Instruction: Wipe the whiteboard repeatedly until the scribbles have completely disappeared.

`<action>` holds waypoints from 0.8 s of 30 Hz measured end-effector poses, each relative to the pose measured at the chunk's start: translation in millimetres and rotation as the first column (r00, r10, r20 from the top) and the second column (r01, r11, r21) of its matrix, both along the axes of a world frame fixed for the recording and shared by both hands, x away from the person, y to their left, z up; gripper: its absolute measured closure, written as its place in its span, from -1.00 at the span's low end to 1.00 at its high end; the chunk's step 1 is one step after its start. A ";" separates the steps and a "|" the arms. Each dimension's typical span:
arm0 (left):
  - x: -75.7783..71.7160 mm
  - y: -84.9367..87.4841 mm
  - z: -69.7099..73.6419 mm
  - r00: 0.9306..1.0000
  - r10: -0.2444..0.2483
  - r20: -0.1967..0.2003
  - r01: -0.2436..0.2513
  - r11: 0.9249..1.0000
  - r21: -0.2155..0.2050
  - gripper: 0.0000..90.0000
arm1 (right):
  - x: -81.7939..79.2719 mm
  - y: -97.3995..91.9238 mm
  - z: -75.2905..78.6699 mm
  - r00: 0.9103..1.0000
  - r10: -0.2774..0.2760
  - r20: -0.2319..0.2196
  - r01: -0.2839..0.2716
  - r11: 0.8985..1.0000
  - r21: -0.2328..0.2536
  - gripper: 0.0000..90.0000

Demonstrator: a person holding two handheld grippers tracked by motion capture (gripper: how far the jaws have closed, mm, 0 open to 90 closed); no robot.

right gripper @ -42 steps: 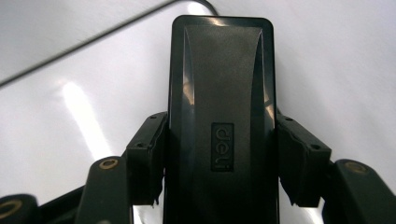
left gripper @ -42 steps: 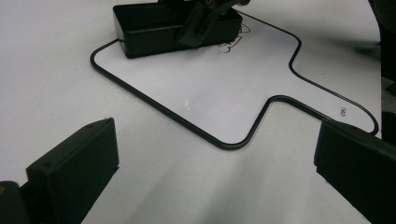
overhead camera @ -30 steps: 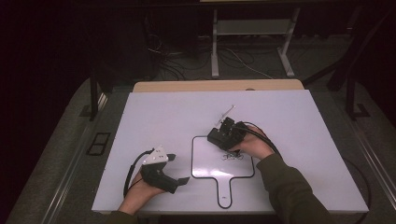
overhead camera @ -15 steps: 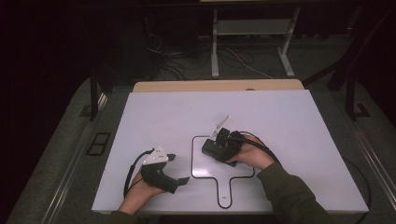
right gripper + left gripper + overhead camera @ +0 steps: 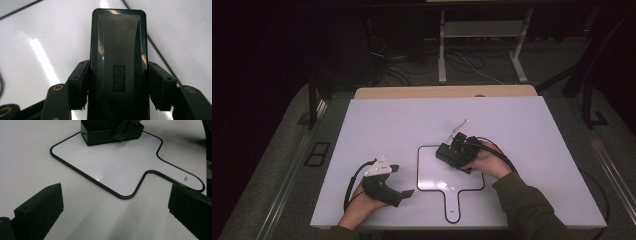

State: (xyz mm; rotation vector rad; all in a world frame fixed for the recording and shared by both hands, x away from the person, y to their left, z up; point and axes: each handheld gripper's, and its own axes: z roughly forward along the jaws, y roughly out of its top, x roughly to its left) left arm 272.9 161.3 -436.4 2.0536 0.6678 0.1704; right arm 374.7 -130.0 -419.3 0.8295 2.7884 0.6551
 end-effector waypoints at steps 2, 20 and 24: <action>0.0 -0.1 0.0 1.000 0.001 0.000 -0.001 1.000 0.000 -1.00 | 3.6 -5.6 -0.4 1.000 -0.021 -0.003 0.021 1.000 0.009 -0.14; 0.2 -1.2 -0.1 1.000 -0.004 0.002 0.004 1.000 0.004 -1.00 | -1.9 -4.7 -0.1 1.000 0.003 -0.011 -0.003 1.000 0.002 -0.14; 0.2 -1.6 -0.2 1.000 -0.004 0.002 0.004 1.000 0.004 -1.00 | -10.9 5.1 0.4 0.998 0.052 -0.025 -0.051 0.999 0.010 -0.14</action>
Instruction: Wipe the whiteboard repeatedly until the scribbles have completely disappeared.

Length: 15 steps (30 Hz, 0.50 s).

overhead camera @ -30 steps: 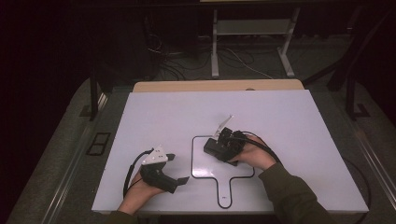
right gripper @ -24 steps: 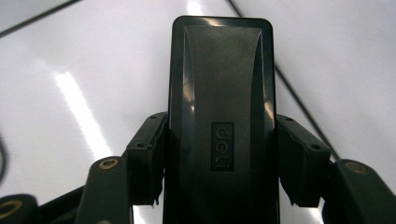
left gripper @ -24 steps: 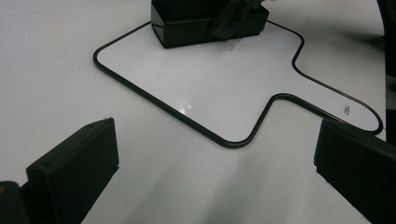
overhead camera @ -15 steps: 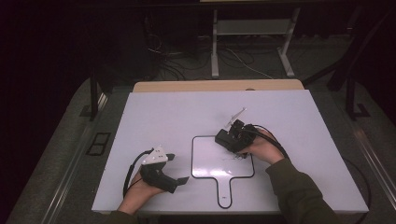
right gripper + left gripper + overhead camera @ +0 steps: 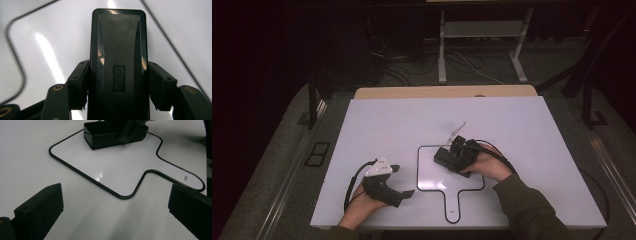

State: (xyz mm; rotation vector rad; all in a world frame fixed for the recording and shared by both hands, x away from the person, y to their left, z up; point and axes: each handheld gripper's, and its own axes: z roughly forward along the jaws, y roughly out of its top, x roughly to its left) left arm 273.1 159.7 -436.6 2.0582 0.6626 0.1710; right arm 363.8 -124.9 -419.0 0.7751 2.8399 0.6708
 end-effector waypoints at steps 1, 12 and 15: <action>0.0 0.1 0.0 1.000 0.000 0.000 0.000 1.000 0.000 -1.00 | -2.4 2.6 0.0 1.000 0.012 -0.002 -0.012 1.000 0.001 -0.14; 0.0 0.8 0.3 1.000 0.002 0.000 -0.002 1.000 -0.001 -1.00 | -2.1 -1.3 0.2 1.000 -0.009 0.003 0.009 1.000 -0.007 -0.14; 0.1 0.6 0.1 1.000 0.003 -0.001 -0.003 1.000 -0.002 -1.00 | 4.3 -13.3 -0.3 0.999 -0.042 0.009 0.042 0.999 -0.005 -0.14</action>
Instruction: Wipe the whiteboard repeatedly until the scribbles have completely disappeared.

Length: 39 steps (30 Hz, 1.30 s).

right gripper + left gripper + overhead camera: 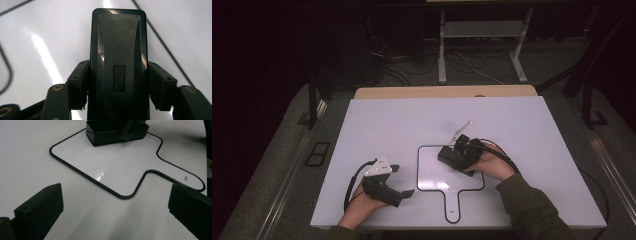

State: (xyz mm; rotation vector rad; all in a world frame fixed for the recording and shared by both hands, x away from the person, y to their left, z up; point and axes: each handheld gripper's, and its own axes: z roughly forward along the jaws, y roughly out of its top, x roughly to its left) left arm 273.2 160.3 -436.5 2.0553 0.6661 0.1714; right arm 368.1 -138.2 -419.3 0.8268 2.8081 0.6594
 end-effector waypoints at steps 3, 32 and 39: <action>-0.1 0.2 0.2 1.000 0.000 0.001 0.000 1.000 0.000 -1.00 | 4.2 -9.4 -0.1 0.999 -0.039 0.003 0.039 0.999 -0.002 -0.14; 0.5 -1.0 -0.6 1.000 0.000 0.000 0.000 1.000 0.004 -1.00 | -14.9 17.8 0.9 0.997 0.074 0.002 -0.074 0.997 -0.017 -0.14; 0.2 0.0 -0.2 1.000 -0.001 0.001 0.001 1.000 0.005 -1.00 | -2.1 -2.2 1.6 1.000 -0.011 0.023 0.012 0.999 -0.043 -0.14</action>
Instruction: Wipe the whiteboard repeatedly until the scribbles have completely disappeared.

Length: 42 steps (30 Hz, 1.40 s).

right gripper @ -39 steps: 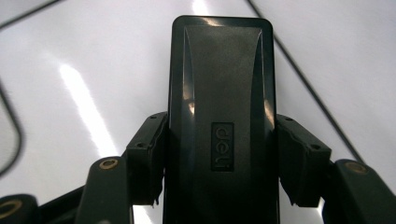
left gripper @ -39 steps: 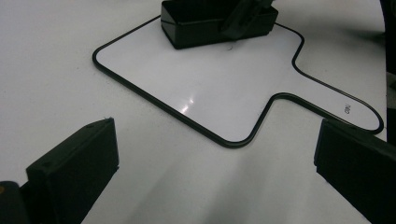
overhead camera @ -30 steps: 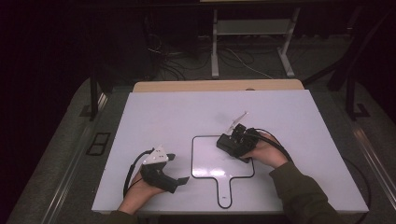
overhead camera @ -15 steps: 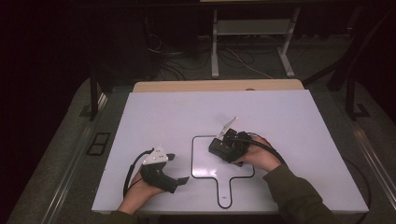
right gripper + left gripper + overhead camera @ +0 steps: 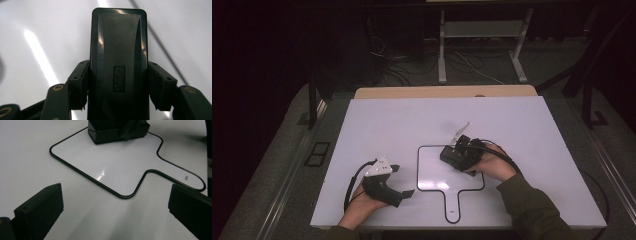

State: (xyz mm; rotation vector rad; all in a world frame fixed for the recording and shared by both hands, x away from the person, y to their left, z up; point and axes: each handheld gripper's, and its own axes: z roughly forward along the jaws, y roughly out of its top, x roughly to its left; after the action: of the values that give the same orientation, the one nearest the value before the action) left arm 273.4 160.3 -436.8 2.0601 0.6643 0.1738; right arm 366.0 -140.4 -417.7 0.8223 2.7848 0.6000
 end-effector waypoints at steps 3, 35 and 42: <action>0.4 -0.2 -0.1 1.000 0.003 -0.002 -0.003 1.000 -0.004 -1.00 | 8.8 -18.5 -0.7 0.998 -0.058 -0.008 0.058 0.998 0.013 -0.14; -0.2 -1.3 -0.2 1.000 0.000 -0.003 0.000 1.000 0.000 -1.00 | -20.3 -33.1 -0.6 1.000 -0.013 -0.021 0.013 1.000 0.006 -0.14; 0.0 -0.8 0.2 1.000 -0.002 0.000 0.002 1.000 0.000 -1.00 | -28.3 -30.7 -0.5 0.999 0.021 -0.025 -0.021 1.000 0.007 -0.14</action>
State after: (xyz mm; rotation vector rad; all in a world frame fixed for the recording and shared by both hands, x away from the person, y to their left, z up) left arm 273.4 159.5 -436.6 2.0609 0.6619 0.1728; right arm 337.7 -171.0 -418.2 0.8087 2.8191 0.6069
